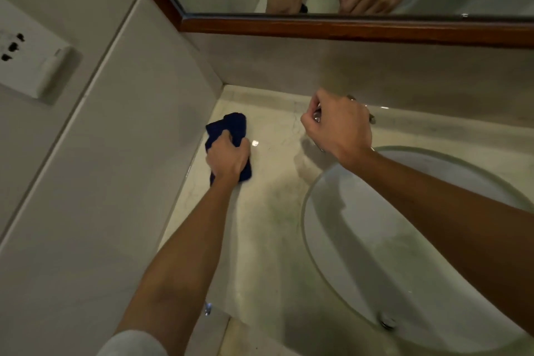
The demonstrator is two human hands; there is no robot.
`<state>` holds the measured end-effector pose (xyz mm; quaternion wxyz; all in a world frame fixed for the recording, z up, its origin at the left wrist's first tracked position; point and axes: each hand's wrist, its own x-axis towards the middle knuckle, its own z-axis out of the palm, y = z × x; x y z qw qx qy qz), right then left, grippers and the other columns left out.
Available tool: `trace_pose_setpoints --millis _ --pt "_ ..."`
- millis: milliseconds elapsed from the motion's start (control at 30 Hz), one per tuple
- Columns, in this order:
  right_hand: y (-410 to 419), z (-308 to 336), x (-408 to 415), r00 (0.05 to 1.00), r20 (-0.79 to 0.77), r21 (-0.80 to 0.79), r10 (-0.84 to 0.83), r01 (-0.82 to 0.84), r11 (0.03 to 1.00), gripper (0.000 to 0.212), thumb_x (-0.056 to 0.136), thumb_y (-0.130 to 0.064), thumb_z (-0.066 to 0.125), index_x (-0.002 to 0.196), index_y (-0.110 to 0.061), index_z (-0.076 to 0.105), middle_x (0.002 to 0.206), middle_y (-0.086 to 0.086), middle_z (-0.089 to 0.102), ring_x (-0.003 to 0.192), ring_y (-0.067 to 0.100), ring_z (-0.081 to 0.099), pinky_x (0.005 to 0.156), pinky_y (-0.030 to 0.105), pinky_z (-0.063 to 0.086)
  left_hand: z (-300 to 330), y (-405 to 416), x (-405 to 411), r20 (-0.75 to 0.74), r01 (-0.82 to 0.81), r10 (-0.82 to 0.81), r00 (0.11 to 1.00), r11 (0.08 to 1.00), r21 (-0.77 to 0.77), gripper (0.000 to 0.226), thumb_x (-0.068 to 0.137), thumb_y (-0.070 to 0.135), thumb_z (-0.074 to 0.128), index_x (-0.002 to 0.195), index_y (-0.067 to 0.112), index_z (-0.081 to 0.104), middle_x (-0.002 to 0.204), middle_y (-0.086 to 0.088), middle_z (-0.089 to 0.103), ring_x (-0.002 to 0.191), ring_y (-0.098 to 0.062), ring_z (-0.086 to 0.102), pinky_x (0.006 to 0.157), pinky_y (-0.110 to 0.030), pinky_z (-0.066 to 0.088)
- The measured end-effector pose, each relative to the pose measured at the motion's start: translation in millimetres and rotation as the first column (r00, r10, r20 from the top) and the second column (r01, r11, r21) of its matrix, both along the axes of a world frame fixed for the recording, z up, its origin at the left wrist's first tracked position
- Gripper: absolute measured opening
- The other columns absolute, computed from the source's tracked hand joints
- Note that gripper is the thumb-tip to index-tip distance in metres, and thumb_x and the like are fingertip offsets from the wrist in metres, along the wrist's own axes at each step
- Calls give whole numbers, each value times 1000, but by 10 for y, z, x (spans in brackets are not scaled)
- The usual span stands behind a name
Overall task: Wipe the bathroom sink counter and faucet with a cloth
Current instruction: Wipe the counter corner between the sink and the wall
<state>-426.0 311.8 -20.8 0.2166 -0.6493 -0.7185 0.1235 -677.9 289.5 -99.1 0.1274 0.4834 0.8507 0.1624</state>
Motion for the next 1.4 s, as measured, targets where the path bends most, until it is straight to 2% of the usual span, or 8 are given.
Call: trace_pose_setpoints --millis 267,500,633,767,933,1033,1133,1400 --pt "11 -49 18 1000 -19 16 -2 2 1000 16 94 -39 51 91 -25 58 77 -5 68 67 19 50 66 31 29 -125 43 631 -91 450 -443 892 890 70 22 88 31 58 79 15 45 67 5 49 61 -18 47 58 -33 33" --pt "-16 15 22 1000 -10 15 9 -9 1000 17 94 -36 49 94 -23 60 79 -2 69 68 22 53 66 32 30 -78 -1009 1140 125 772 -768 629 635 15 21 84 36 54 80 23 38 73 6 50 69 -22 57 60 -30 28" --pt "-11 9 25 1000 0 19 -4 4 1000 19 95 -36 49 95 -21 61 76 -2 68 65 20 52 64 31 30 33 -1193 1112 590 560 -486 646 826 66 17 84 28 58 80 12 53 71 5 56 67 -13 54 62 -31 37" --pt "-14 44 25 1000 6 -6 4 -4 1000 19 97 -37 49 96 -22 60 74 -5 63 66 19 52 65 31 32 416 -956 692 871 143 -78 485 990 9 28 71 21 66 93 6 73 89 -6 73 83 -19 66 77 -33 51" --pt "-4 44 18 999 -46 -23 -19 18 1000 14 92 -36 52 91 -25 61 77 -3 69 68 20 50 65 31 30 755 -203 -112 563 103 -160 811 986 131 35 73 38 64 86 5 65 79 -7 66 73 -20 60 66 -33 46" --pt "5 12 19 999 -49 -10 -20 20 1000 13 90 -37 52 88 -26 60 74 -3 69 67 21 50 62 31 30 588 375 -408 213 295 -278 937 954 -52 30 90 35 59 84 7 50 74 -6 54 69 -24 52 64 -36 37" --pt "-1 -23 28 998 -54 33 -17 19 999 14 89 -38 54 86 -26 60 68 -5 65 63 19 48 61 30 27 284 744 -329 -43 400 -430 902 868 -295 35 100 38 50 104 4 55 96 -14 63 87 -32 58 71 -36 37" --pt "-12 -64 5 1000 15 107 -16 14 994 17 90 -36 57 85 -21 62 62 -9 53 56 18 52 54 29 32 66 1113 681 -173 749 -791 586 611 -257 37 99 34 46 122 6 54 118 -17 66 102 -38 63 76 -41 45"
